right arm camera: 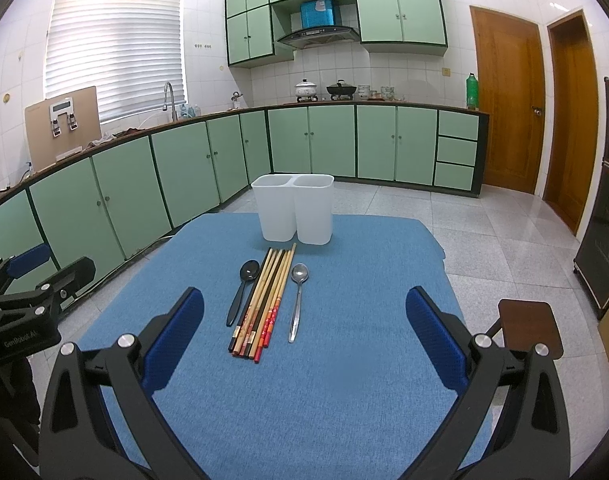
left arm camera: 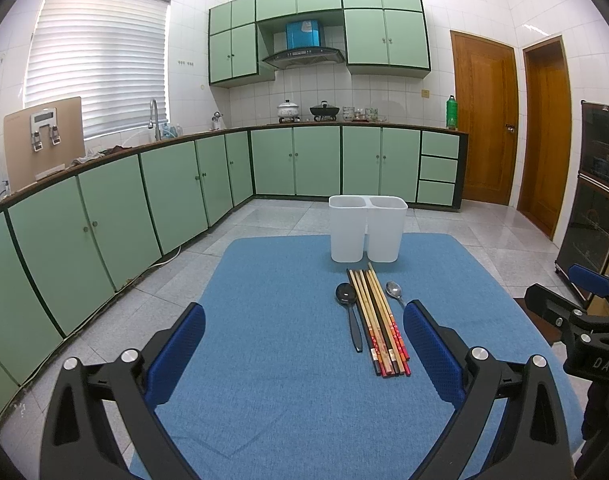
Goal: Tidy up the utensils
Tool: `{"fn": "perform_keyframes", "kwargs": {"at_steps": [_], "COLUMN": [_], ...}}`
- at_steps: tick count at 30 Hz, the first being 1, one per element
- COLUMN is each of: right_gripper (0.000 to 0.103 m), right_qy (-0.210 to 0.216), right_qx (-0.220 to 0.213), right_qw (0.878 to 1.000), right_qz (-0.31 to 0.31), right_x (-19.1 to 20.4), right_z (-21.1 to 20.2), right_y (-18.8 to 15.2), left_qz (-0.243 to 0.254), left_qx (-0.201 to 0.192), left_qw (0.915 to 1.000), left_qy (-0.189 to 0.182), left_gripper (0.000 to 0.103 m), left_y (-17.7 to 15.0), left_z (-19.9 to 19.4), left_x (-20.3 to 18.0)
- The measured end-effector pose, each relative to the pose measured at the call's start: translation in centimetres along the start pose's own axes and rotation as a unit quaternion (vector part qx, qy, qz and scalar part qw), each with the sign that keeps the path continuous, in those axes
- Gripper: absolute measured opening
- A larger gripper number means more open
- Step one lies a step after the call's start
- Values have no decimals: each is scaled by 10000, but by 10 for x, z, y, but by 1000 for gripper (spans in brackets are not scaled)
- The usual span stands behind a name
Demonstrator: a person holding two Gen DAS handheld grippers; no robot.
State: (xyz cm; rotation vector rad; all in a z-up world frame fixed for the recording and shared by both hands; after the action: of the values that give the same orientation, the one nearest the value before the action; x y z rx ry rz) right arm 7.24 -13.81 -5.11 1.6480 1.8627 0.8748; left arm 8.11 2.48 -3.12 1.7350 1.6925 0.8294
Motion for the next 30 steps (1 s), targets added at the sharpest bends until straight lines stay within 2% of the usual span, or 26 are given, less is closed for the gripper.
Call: {"fn": "perform_keyframes", "kwargs": {"at_steps": [17,30], "right_gripper": [98,98], "right_qy": [5,-2], "right_qx": [27,10], "right_qw": [10000,10000], "right_qz": [37,37], "right_x": [-5,-5], "right_z": [-2,14], "right_y": [-4,6], "left_qz": [11,34], "left_qx": [31,164], "left_qw": [10000,9999], "left_qy": [7,28], "left_gripper": [97,97], "left_y": [-3,-1], "left_z": [6,30], "left_x": [-2,-14]}}
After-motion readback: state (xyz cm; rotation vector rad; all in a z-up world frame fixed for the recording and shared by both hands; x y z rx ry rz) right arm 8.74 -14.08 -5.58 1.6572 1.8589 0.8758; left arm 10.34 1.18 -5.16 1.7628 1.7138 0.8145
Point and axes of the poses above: each gripper's, at about its wrist camera, not at the fingertips, and z roughly the way its jaws point, x to its left, y to its top, the point moved 9 cm from there along z, roughly the way its jaws point, and after that the axes turned 14 degrees about x, right-handed, at the moved point
